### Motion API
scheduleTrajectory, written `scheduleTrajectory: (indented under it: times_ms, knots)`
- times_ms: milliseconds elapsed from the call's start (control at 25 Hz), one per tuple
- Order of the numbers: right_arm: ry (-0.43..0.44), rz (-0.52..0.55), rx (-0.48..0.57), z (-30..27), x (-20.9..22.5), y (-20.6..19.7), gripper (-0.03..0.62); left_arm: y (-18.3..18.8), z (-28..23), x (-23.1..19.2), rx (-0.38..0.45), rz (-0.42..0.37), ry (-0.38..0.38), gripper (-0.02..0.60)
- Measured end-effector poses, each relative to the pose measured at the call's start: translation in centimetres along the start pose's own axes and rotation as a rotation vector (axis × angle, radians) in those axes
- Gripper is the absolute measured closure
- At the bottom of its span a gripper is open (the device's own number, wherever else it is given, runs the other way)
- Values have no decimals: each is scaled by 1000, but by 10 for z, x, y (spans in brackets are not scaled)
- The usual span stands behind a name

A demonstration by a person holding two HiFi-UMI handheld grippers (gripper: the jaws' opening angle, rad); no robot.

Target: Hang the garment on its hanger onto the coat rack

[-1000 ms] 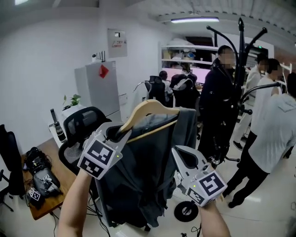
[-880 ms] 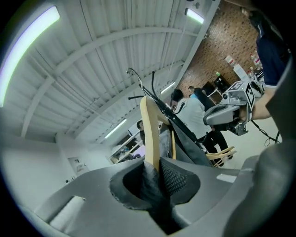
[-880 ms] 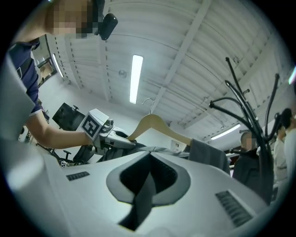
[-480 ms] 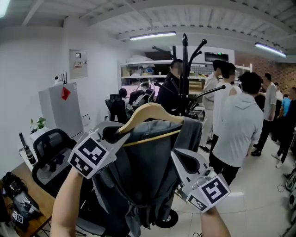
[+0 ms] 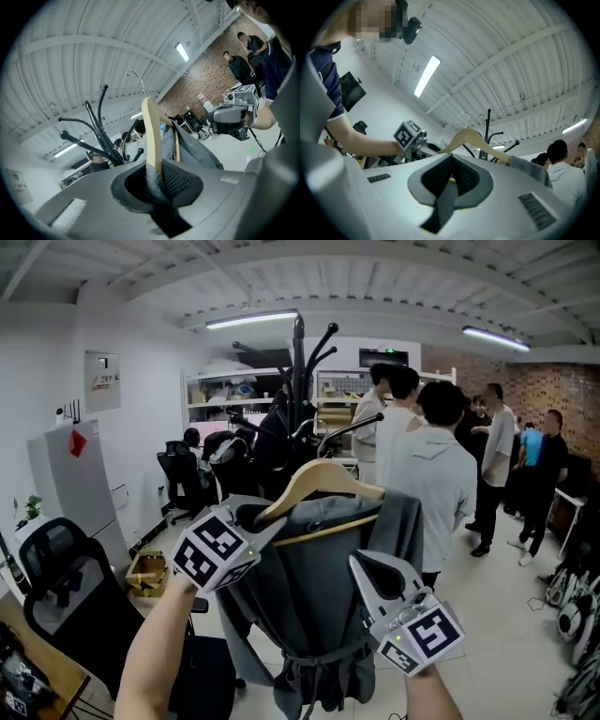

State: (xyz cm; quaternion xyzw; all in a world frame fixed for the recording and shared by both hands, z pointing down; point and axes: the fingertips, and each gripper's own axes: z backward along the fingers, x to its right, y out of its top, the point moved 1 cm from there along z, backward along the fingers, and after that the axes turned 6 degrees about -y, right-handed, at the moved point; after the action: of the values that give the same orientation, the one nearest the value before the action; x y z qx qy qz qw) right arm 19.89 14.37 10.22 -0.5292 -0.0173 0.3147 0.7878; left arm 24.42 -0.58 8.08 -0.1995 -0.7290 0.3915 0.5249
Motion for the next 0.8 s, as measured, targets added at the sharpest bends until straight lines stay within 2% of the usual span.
scheduleTrajectory:
  times_ms: [360, 600, 800]
  knots:
    - [-51, -5, -43, 18, 36, -25, 592, -45, -73, 15, -38, 111, -78, 514]
    - [-45, -20, -58, 16, 43, -42, 592, -81, -97, 15, -84, 152, -84, 514]
    - [-28, -33, -65, 6, 47, -53, 592, -110, -108, -1, -131, 199, -72, 514]
